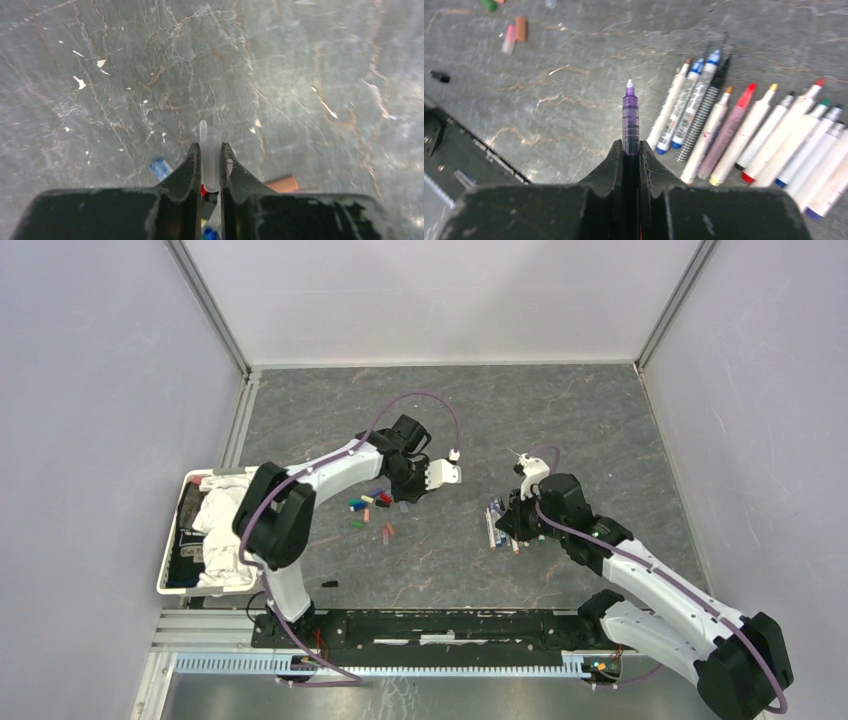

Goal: Open the pen caps
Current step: Place the pen at the center of the board.

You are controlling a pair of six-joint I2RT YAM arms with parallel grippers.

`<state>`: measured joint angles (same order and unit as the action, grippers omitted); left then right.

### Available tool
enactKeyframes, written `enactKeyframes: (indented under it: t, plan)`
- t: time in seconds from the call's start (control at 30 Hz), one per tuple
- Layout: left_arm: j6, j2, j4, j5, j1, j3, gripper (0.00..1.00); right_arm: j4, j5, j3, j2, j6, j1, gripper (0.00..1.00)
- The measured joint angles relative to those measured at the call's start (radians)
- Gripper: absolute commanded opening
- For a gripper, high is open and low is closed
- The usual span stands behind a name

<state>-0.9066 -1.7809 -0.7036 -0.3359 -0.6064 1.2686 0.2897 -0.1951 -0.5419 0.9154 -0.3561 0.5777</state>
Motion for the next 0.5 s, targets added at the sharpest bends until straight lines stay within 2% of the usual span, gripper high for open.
enactKeyframes:
  t: [0.2,0.43,0.47,0.5]
  plan:
    - [0.066,-0.101,0.080,0.043,0.000,-0.006,0.26,0.004,0.185,0.010,-0.034,-0.018,0.000,0.00]
    - [0.107,-0.119,0.107,0.078,-0.002,-0.006,0.49,0.000,0.361,0.056,-0.030,-0.040,-0.003,0.00]
    - [0.111,-0.119,0.105,0.082,-0.002,-0.006,0.57,-0.005,0.380,0.060,-0.023,-0.041,-0.003,0.00]
    - [0.121,-0.118,0.105,0.085,-0.002,-0.006,0.60,-0.013,0.399,0.062,-0.014,-0.043,-0.003,0.00]
